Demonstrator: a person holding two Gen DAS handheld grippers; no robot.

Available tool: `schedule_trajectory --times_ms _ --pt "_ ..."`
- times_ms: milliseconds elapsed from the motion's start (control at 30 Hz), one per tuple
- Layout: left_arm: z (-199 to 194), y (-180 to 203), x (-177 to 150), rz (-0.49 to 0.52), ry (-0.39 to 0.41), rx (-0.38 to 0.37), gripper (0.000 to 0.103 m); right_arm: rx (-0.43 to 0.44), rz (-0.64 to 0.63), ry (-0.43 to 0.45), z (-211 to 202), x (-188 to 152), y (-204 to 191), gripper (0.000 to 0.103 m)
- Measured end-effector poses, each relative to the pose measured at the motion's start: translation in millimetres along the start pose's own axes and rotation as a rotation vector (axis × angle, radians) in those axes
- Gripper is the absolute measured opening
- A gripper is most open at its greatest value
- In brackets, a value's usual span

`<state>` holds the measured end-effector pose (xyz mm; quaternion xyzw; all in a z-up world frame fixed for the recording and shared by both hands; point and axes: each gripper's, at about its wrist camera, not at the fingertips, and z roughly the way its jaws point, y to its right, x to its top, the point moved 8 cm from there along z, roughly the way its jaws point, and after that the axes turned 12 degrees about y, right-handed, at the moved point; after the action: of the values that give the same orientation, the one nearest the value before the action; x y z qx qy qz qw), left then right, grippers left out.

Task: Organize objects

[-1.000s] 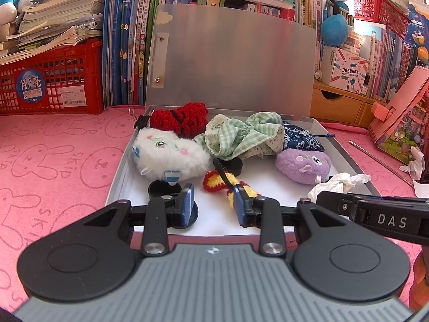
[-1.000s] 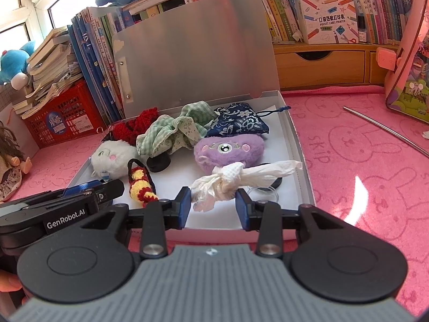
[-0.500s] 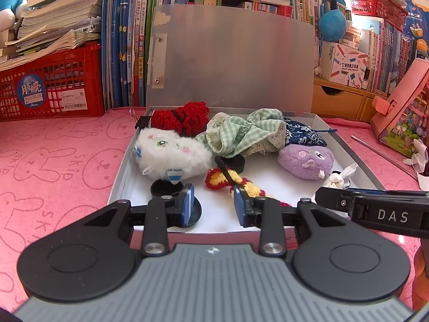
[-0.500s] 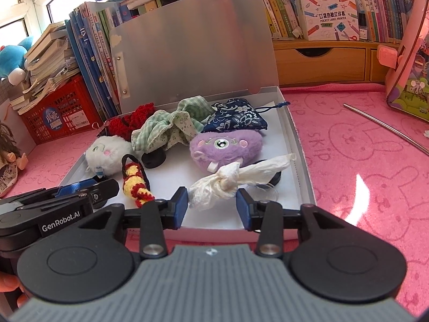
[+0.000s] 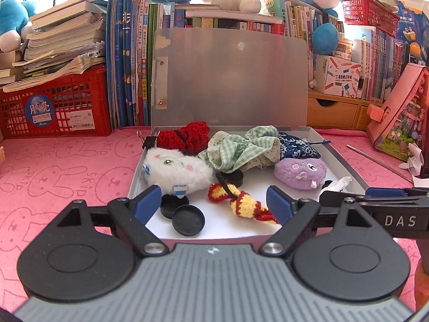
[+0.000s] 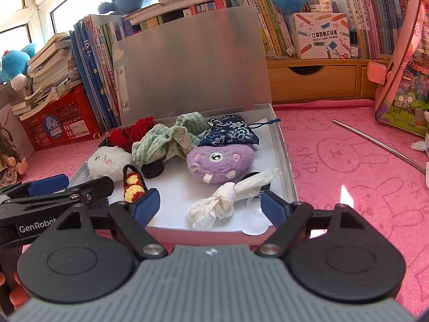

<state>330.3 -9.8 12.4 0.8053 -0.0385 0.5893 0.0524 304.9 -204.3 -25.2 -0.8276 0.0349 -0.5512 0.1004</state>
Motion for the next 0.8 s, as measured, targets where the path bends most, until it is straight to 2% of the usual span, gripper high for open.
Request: schedule_trajectory --times_ms 200,567,800 --pt "-9.0 -4.6 1.5 -0.034 -0.003 0.000 0.097 -0.019 -0.012 0.018 -8.4 3.8 2.8 0.103" --pt "-32.5 -6.7 1.1 0.014 0.020 0.063 0.101 -0.023 -0.060 0.015 -26.8 3.6 -2.6 0.103" --pt "-52.9 -7.0 -3.4 0.005 0.011 0.032 0.101 -0.024 -0.071 0.020 -46.1 0.5 -3.6 0.103"
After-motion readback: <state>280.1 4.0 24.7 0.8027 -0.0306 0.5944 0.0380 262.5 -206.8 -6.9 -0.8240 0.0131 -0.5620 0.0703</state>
